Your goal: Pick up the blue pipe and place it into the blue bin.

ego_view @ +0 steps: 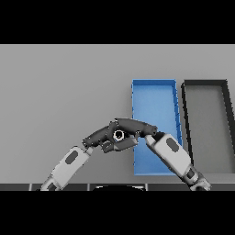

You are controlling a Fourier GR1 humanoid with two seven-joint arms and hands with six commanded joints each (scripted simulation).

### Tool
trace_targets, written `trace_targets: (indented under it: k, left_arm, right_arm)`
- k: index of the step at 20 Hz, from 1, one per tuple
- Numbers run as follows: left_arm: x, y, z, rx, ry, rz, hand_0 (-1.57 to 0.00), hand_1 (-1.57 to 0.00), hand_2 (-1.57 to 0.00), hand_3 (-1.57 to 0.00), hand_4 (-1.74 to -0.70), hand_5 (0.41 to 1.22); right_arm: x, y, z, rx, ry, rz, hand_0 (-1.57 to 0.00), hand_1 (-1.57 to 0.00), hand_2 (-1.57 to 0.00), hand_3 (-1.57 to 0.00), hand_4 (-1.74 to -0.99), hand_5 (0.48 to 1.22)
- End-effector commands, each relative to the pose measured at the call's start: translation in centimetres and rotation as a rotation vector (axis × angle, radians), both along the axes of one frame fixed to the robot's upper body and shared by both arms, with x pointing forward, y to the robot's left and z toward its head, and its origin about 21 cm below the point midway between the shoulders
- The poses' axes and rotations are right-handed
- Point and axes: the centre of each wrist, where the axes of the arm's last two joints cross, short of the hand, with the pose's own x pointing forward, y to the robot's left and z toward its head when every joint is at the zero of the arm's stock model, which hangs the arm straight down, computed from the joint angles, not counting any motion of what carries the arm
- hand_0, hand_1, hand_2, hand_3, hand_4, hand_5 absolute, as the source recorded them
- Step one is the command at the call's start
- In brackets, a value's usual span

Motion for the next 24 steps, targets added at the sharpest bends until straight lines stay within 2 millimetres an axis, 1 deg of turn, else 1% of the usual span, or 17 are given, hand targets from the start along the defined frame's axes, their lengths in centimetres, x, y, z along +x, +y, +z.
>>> trace_targets:
  k: [1,3,4,5,7,9,10,12,14,15,17,18,19,21,22,23,24]
  left_arm:
    - [0.0,0.1,0.1,0.016,-0.017,-0.004,-0.47,-0.44,-0.40,-0.44,-1.14,1.187]
    - [0.1,0.0,0.0,0.032,-0.029,0.005,-0.30,-0.28,-0.26,-0.28,-1.04,1.020]
    - [0.2,0.1,-0.1,0.045,-0.026,0.019,-0.24,-0.23,-0.20,-0.22,-1.00,0.930]
    - [0.2,0.4,-0.1,0.062,-0.018,0.031,-0.19,-0.18,-0.16,-0.18,-0.97,0.849]
    - [0.3,0.4,-0.2,0.089,-0.011,0.047,-0.12,-0.12,-0.10,-0.11,-0.91,0.735]
    - [0.5,0.3,0.1,0.084,-0.007,0.054,-0.08,-0.07,-0.07,-0.07,-0.89,0.664]
    - [0.7,0.5,0.1,0.086,0.005,0.060,-0.06,-0.06,-0.05,-0.06,-0.89,0.638]
    - [0.1,0.4,-0.3,0.065,0.035,0.055,-0.04,-0.04,-0.03,-0.04,-0.89,0.599]
    - [0.4,0.4,-0.1,0.068,0.048,0.074,-0.03,-0.02,-0.02,-0.02,-0.89,0.576]
    - [0.1,0.2,-0.6,0.081,0.052,0.076,-0.02,-0.02,-0.02,-0.02,-0.90,0.569]
    - [0.2,0.3,-0.4,0.093,0.061,0.091,-0.01,-0.01,-0.01,-0.01,-0.90,0.555]
    - [0.0,0.4,-0.5,0.086,0.069,0.093,-0.01,-0.01,-0.01,-0.01,-0.90,0.548]
    - [-0.1,0.1,-0.8,0.098,0.083,0.093,-0.01,-0.01,-0.01,-0.01,-0.91,0.541]
    - [0.2,0.1,-0.5,0.101,0.087,0.096,0.00,0.00,0.00,0.00,-0.91,0.524]
    - [0.0,0.3,-0.8,0.105,0.096,0.095,0.00,0.00,0.00,0.00,-0.91,0.514]
    - [-0.3,0.3,-0.8,0.106,0.096,0.083,0.00,0.00,0.00,0.00,-0.92,0.507]
    - [0.0,0.5,-0.8,0.114,0.098,0.088,0.00,0.00,0.00,0.00,-0.92,0.504]
  right_arm:
    - [-0.4,0.1,0.0,0.003,-0.006,0.002,-1.56,-1.56,-1.56,-1.55,-1.491,1.204]
    - [-0.3,-0.2,0.1,0.008,-0.007,0.006,-1.56,-1.56,-1.56,-1.56,-1.493,1.210]
    - [0.1,-0.1,0.4,0.008,-0.012,0.007,-1.56,-1.56,-1.56,-1.56,-1.494,1.212]
    - [0.1,0.1,0.2,0.020,-0.010,0.010,-1.57,-1.57,-1.57,-1.56,-1.495,1.214]
    - [-0.1,0.4,0.1,0.021,-0.025,0.019,-1.57,-1.57,-1.57,-1.57,-1.496,1.216]
    - [0.0,0.2,0.2,0.005,-0.036,-0.001,-1.57,-1.57,-1.57,-1.57,-1.495,1.218]
    - [0.1,0.5,0.1,0.002,-0.034,0.001,-1.57,-1.57,-1.57,-1.57,-1.493,1.219]
    - [0.1,0.6,0.1,0.016,-0.027,0.008,-1.57,-1.57,-1.57,-1.57,-1.490,1.220]
    - [0.1,0.3,0.2,0.034,-0.015,0.009,-1.57,-1.57,-1.57,-1.57,-1.489,1.220]
    - [0.2,0.3,0.1,0.037,0.001,-0.004,-1.57,-1.57,-1.57,-1.57,-1.488,1.220]
    - [0.2,0.2,0.9,0.049,0.034,-0.015,-1.57,-1.57,-1.57,-1.57,-1.490,1.221]
    - [0.1,0.0,1.4,0.060,0.067,-0.004,-1.57,-1.57,-1.57,-1.57,-1.491,1.221]
    - [-0.3,-0.3,2.0,0.077,0.079,0.009,-1.57,-1.57,-1.57,-1.57,-1.541,1.221]
    - [0.1,-0.9,3.8,0.076,0.121,0.001,-1.57,-1.57,-1.57,-1.57,-1.613,1.221]
    - [0.5,-1.3,4.7,0.092,0.146,-0.007,-1.57,-1.57,-1.57,-1.57,-1.639,1.221]
    - [0.5,-1.1,5.9,0.112,0.169,-0.003,-1.57,-1.57,-1.57,-1.57,-1.659,1.221]
    - [0.6,-1.7,7.1,0.138,0.195,-0.018,-1.57,-1.57,-1.57,-1.57,-1.675,1.194]
